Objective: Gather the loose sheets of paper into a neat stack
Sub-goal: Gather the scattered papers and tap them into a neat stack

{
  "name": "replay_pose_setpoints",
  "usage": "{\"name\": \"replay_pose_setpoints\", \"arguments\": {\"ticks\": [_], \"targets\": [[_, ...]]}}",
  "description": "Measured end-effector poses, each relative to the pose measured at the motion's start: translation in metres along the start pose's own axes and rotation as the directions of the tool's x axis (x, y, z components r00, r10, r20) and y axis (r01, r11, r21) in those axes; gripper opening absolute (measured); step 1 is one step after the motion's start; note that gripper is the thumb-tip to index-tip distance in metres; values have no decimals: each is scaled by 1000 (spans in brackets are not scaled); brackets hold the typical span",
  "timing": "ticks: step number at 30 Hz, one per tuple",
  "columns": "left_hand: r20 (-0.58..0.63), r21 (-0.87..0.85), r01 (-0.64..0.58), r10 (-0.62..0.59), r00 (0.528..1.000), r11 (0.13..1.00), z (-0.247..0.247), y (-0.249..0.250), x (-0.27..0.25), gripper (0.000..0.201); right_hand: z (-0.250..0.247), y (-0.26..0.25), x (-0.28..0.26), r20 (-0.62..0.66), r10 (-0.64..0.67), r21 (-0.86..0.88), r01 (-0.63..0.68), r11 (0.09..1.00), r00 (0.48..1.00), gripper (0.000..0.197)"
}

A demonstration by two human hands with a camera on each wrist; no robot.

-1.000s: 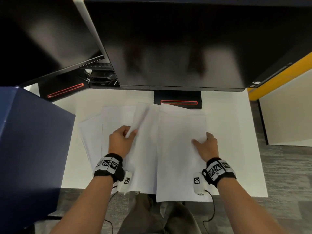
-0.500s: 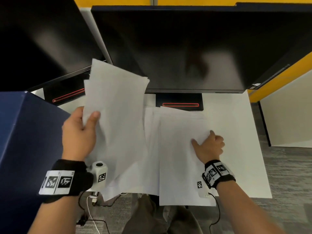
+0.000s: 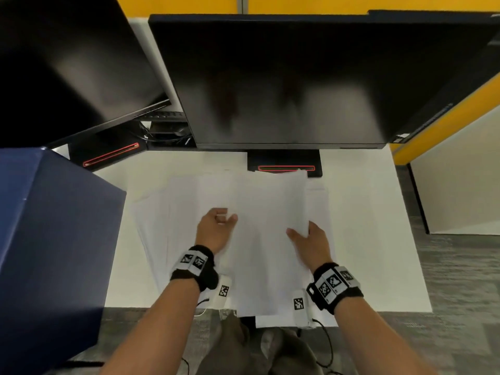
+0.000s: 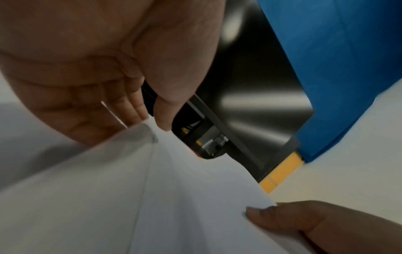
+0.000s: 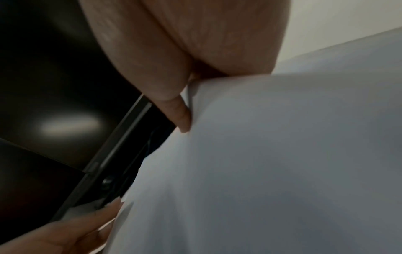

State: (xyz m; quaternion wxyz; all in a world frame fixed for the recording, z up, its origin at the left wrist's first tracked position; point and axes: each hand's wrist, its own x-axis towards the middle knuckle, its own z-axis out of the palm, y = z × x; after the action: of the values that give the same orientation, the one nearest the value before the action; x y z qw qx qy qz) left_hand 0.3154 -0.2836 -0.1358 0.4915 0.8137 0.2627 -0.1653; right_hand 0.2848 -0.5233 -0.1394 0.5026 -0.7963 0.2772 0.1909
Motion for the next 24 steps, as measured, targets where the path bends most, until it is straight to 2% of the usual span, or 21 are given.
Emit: {"name": "replay_pose_setpoints", "arguments": {"ticks": [2, 3, 5, 7, 9, 11, 13, 15, 17, 19, 21, 24], "targets": [[4, 52, 49, -50, 999, 997, 8, -10, 0, 30, -5, 23, 0, -49, 114, -108, -119, 987, 992, 68], [-19, 78, 79, -78, 997, 994, 9, -12, 0, 31, -10, 30, 2, -127, 138, -162, -158, 974, 982, 72], [-62, 136, 92, -85, 995, 986, 8, -11, 1, 43, -24, 30, 7, -347, 158, -213, -242, 946, 924, 74], [-43, 197, 62, -54, 998, 979, 15, -4, 0, 56, -34, 21, 17, -435, 230, -157, -325, 932, 870, 81], [33, 268, 10, -19, 999, 963, 29, 5, 2, 66, -33, 10, 32, -349, 278, -113, -335, 936, 895, 84], [108, 297, -37, 6, 994, 954, 43, 13, 6, 64, -26, -1, 43, -188, 215, -155, -245, 957, 958, 86], [128, 284, -65, 30, 991, 957, 45, 16, 7, 59, -24, -8, 44, -100, 118, -213, -137, 967, 988, 85], [94, 290, -76, 50, 994, 954, 35, 8, 4, 66, -34, -3, 38, -113, 76, -248, -103, 963, 991, 84], [73, 386, -46, 19, 997, 921, 20, -9, -5, 64, -49, 13, 26, -164, 92, -283, -136, 949, 982, 82], [146, 520, -16, -70, 987, 854, 16, -29, -20, 58, -54, 34, 10, -147, 149, -275, -185, 944, 978, 77], [272, 587, -59, -129, 954, 807, 27, -40, -43, 57, -42, 50, -9, -77, 174, -284, -189, 940, 982, 76], [377, 594, -140, -121, 918, 792, 46, -47, -65, 57, -21, 65, -25, -18, 166, -304, -163, 939, 986, 81]]}}
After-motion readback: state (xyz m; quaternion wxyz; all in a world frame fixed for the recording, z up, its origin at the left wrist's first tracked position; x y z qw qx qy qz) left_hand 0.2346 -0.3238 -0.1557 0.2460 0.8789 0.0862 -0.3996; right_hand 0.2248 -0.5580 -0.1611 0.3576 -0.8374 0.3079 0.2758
